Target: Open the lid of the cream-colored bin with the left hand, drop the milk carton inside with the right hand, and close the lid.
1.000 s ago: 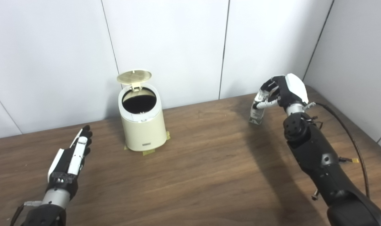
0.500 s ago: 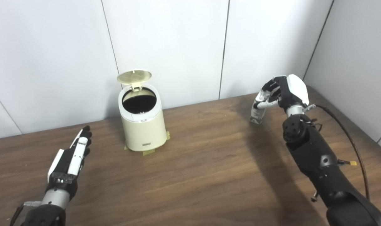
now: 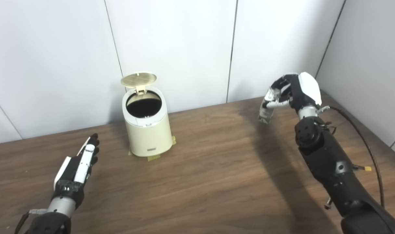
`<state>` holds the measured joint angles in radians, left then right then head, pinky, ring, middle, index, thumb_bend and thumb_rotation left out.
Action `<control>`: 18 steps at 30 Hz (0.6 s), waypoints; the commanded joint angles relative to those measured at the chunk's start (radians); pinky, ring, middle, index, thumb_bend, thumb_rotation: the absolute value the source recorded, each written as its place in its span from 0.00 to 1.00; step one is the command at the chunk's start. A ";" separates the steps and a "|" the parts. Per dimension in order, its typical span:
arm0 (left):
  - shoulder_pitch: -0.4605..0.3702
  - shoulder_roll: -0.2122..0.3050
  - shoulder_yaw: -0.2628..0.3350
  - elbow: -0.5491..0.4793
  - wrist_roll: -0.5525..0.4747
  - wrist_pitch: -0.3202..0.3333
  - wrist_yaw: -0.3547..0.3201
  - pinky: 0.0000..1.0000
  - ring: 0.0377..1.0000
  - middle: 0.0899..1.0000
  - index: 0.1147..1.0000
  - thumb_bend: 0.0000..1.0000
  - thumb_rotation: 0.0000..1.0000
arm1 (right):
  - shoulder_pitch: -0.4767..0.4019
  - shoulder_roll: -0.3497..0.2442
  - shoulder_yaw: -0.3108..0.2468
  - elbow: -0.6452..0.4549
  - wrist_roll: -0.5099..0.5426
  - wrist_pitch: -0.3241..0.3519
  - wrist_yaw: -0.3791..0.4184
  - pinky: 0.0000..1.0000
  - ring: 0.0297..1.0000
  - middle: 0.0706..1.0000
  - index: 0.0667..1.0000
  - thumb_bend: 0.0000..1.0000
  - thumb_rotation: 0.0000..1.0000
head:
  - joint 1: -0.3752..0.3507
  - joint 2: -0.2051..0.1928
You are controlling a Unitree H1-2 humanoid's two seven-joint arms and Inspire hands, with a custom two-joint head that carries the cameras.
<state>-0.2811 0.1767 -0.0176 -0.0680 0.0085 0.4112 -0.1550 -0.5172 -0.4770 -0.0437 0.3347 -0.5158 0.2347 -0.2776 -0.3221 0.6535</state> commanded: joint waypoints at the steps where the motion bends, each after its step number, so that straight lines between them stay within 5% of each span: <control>1: -0.042 0.008 0.001 -0.015 -0.001 -0.045 0.000 1.00 1.00 0.99 1.00 0.50 1.00 | -0.054 -0.011 -0.021 -0.057 -0.003 -0.007 -0.038 0.40 0.39 0.47 0.46 0.52 0.00 | -0.001 0.001; 18: -0.035 -0.005 -0.001 -0.007 -0.001 -0.064 0.000 1.00 1.00 1.00 0.99 0.49 1.00 | -0.055 0.009 -0.007 -0.111 -0.032 -0.040 -0.058 0.40 0.40 0.47 0.45 0.52 0.00 | 0.011 0.000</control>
<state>-0.2811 0.1695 -0.0216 -0.0662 0.0089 0.3871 -0.1615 -0.5170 -0.4512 -0.0444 0.2756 -0.5340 0.2337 -0.3025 -0.3114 0.6519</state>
